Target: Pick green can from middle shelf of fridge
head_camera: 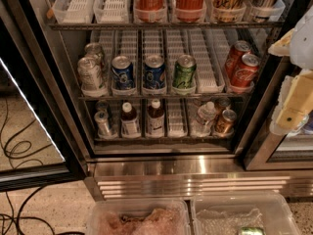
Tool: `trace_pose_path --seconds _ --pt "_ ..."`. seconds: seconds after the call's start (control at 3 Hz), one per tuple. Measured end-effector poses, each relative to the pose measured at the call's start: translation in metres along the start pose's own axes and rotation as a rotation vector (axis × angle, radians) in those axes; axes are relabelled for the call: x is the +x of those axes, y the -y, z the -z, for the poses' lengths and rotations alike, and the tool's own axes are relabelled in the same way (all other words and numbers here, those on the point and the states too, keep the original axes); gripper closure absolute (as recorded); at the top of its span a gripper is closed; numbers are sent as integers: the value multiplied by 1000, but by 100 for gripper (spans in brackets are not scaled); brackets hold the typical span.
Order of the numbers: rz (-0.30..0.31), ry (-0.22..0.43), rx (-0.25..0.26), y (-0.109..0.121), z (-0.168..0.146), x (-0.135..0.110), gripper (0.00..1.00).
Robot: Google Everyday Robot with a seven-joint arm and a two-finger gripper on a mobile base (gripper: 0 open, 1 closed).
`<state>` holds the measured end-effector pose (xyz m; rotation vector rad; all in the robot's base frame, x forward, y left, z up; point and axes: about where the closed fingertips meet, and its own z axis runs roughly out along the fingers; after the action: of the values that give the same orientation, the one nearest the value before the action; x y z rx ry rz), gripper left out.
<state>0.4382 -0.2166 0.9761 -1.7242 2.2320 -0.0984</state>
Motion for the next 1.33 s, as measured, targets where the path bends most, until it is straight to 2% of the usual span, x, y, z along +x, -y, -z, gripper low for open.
trace_pose_path --seconds 0.33,0.67,1.0,1.33 --pt "-7 3 8 1 0 -1 0" --pt "-58 72 51 5 -2 -2 0" --pt "-168 225 98 -3 -10 0 0" --pt "-220 402 156 6 -17 -9 0"
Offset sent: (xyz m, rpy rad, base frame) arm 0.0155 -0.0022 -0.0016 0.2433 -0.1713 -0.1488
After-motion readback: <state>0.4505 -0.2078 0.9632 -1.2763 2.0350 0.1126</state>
